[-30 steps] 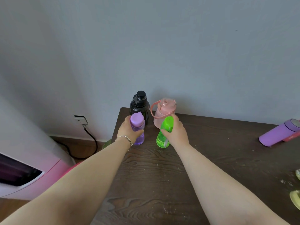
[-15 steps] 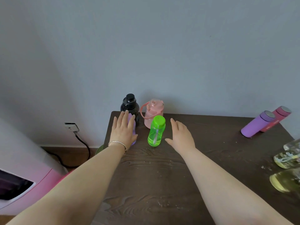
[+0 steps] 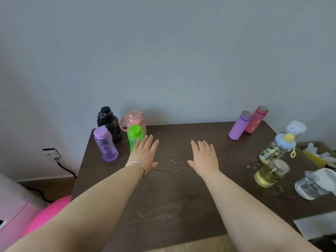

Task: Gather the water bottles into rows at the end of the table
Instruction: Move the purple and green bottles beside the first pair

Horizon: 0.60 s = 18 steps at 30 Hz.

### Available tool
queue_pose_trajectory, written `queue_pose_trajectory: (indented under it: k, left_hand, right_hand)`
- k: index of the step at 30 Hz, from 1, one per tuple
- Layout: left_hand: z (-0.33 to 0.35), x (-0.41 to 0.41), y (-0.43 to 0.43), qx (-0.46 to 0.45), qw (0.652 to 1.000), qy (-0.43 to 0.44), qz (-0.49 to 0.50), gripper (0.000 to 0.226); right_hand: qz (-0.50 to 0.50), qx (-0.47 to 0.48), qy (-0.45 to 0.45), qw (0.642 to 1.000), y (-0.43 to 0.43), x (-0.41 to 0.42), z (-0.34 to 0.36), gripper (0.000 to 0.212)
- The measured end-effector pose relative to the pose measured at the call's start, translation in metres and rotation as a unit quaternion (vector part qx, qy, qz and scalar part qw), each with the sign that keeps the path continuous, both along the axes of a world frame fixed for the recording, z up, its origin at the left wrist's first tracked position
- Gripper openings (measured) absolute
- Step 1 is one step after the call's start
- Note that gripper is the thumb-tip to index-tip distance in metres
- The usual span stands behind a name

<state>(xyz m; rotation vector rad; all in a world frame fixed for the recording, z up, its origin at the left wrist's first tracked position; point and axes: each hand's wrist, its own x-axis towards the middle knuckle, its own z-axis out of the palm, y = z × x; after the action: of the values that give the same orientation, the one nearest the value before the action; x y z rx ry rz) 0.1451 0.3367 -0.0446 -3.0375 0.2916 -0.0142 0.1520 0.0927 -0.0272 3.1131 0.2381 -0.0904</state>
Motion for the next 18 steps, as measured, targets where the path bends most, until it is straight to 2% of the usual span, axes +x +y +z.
queue_pose_trajectory:
  k: [11, 18]
  left_hand:
    - [0.000, -0.031, -0.216, -0.001, 0.998, 0.032, -0.046, 0.090]
    - [0.008, -0.039, -0.330, -0.005, 0.995, 0.022, -0.094, 0.090]
  right_hand:
    - [-0.059, 0.030, -0.023, 0.998, -0.198, -0.055, 0.010, 0.086]
    - [-0.121, 0.060, -0.057, 0.989, -0.312, -0.088, 0.013, 0.077]
